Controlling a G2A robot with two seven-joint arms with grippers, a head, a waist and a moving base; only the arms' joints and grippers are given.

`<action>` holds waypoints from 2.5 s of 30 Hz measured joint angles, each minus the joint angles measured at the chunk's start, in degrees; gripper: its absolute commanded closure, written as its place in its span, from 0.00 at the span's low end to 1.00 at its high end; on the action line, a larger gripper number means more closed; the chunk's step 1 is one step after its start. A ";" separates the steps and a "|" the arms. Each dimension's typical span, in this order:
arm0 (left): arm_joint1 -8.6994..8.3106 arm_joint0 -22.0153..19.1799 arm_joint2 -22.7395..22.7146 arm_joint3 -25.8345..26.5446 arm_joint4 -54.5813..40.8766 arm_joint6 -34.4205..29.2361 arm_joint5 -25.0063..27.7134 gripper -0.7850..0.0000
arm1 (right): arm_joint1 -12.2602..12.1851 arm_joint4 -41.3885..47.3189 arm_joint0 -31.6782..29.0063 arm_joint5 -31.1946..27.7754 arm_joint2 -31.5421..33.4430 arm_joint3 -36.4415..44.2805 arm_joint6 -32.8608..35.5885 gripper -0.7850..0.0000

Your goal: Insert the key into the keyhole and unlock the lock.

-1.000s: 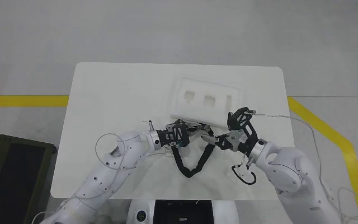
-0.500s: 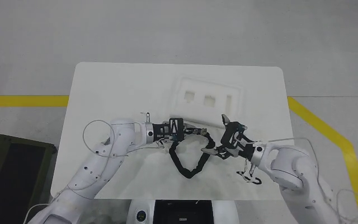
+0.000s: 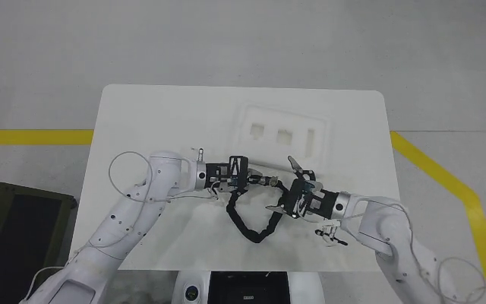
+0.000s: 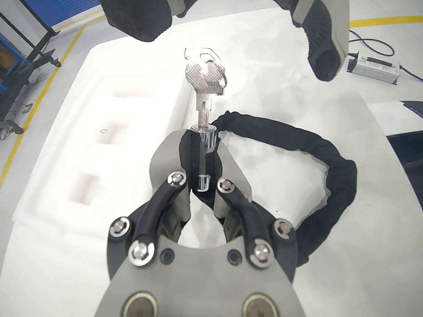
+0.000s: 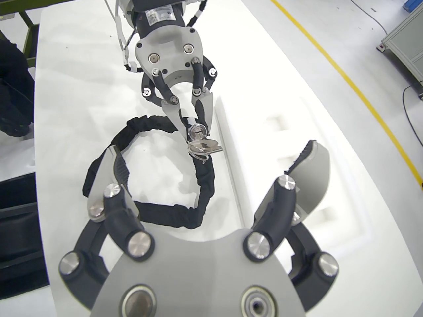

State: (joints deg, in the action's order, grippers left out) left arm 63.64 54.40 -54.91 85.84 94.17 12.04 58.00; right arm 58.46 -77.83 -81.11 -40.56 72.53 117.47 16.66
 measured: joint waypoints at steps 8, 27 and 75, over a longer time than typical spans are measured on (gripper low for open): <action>-2.08 -5.57 6.72 -3.54 -9.43 -4.53 0.00 1.00 | -0.07 -6.50 0.88 -0.19 -1.05 -0.72 -5.75 0.00; -8.42 -17.42 20.21 -5.97 -30.73 -10.57 0.00 1.00 | 0.34 -10.65 4.44 2.21 -3.43 -6.28 -13.10 0.00; -9.74 -15.83 19.26 -3.26 -34.50 -17.10 0.00 1.00 | -2.42 -35.87 14.86 -11.44 -6.76 -10.02 -31.32 0.62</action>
State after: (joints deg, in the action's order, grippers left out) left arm 53.90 38.57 -35.65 82.58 59.66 -5.06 58.00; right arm 56.04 -113.71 -66.24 -52.01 65.77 107.45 -14.66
